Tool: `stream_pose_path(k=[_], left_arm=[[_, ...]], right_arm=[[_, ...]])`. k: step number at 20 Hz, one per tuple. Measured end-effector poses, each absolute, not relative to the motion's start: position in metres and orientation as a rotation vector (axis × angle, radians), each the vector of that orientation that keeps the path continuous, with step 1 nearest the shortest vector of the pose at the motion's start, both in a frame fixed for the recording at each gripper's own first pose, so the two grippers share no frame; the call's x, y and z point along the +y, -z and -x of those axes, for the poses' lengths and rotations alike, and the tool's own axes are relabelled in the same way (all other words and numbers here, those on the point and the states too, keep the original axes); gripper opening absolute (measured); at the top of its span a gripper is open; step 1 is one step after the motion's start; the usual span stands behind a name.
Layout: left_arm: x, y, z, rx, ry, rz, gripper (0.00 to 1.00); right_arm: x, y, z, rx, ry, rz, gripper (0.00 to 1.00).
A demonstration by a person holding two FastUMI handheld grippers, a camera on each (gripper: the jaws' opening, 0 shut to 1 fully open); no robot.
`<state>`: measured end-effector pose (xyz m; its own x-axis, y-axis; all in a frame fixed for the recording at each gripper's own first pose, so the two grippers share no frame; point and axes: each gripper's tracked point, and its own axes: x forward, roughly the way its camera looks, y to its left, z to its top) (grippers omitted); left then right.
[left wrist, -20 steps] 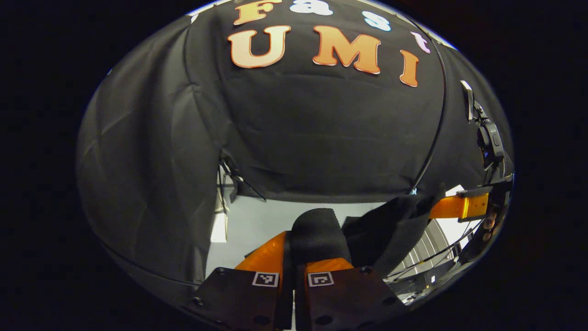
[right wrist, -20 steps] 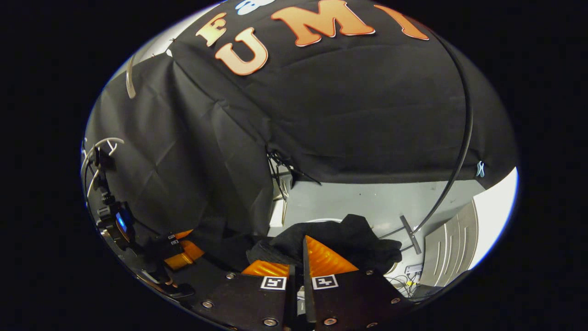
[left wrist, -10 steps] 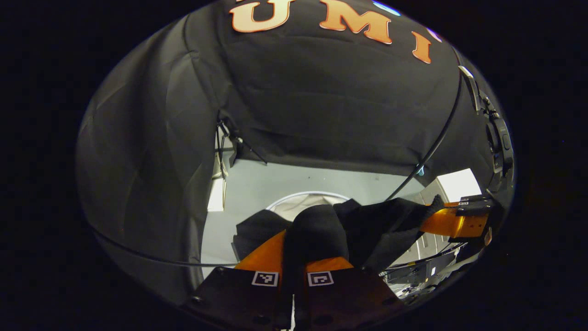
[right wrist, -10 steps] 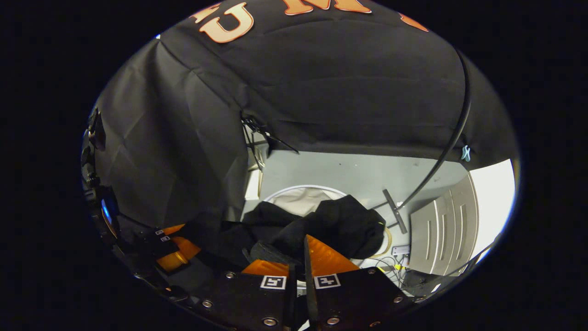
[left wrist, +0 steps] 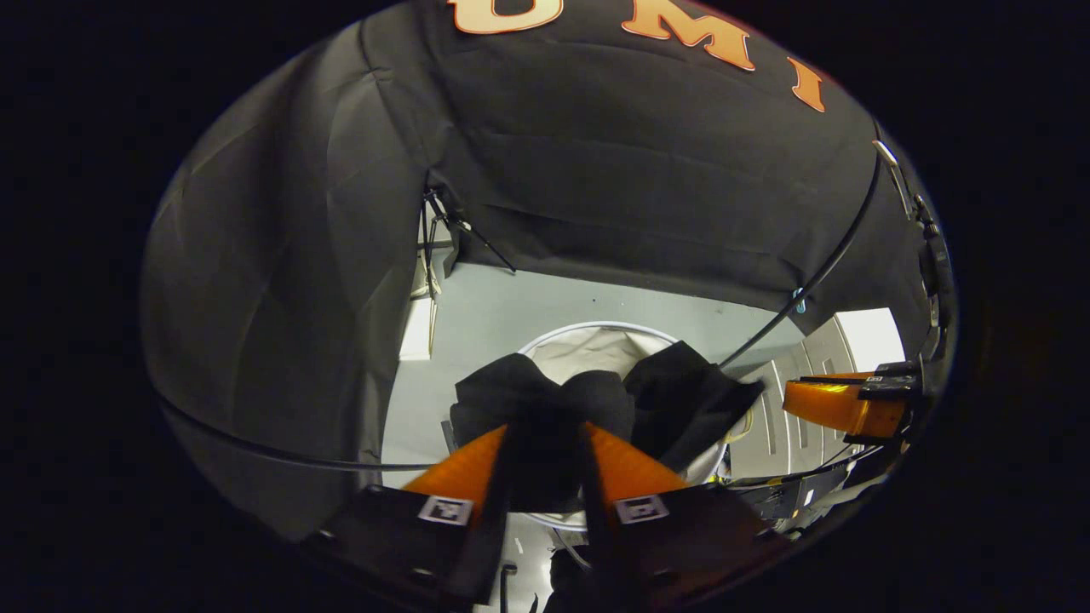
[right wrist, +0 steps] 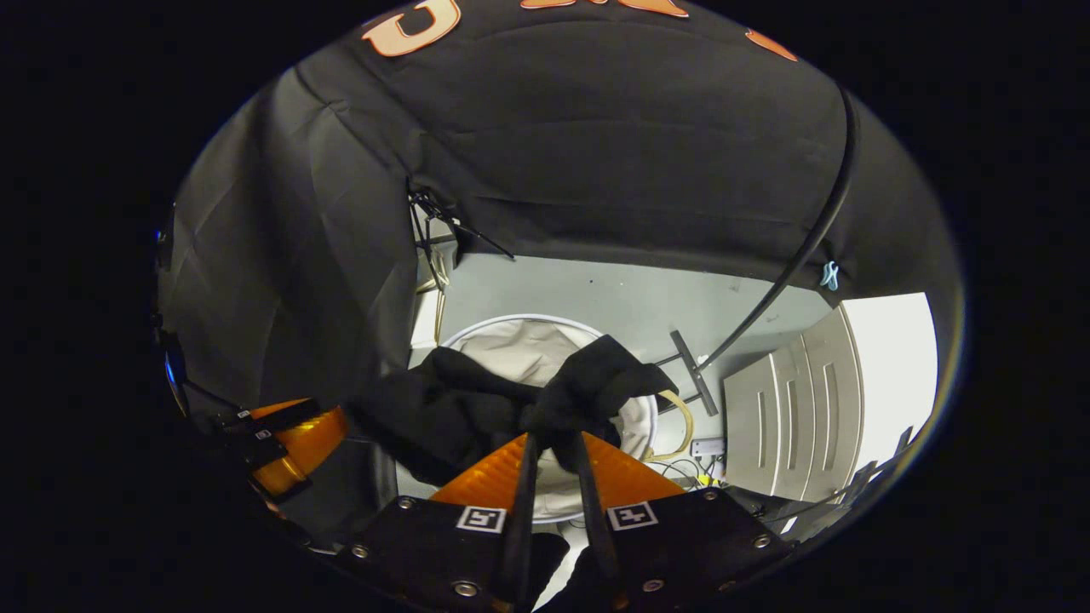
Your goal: Grasp the clothes on the hanger with both hands and then place them into the laundry hamper below.
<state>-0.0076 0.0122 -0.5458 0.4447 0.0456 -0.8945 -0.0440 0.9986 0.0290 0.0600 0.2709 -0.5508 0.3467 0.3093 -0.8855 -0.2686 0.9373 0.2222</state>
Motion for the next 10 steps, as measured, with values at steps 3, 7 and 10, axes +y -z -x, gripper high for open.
stream_pose_path(k=[3, 7, 10], left_arm=[[0.016, 0.545, 0.008, 1.099, -0.066, -0.022, 0.92], [0.018, 0.525, 0.004, 1.062, -0.067, -0.051, 0.93], [0.022, 0.495, 0.0, 0.995, -0.081, -0.105, 0.99]], right_arm=[[0.265, 0.546, -0.062, 1.15, -0.352, -0.044, 0.45], [0.247, 0.519, -0.068, 1.114, -0.296, -0.062, 0.78], [0.227, 0.493, -0.077, 1.055, -0.266, -0.073, 0.94]])
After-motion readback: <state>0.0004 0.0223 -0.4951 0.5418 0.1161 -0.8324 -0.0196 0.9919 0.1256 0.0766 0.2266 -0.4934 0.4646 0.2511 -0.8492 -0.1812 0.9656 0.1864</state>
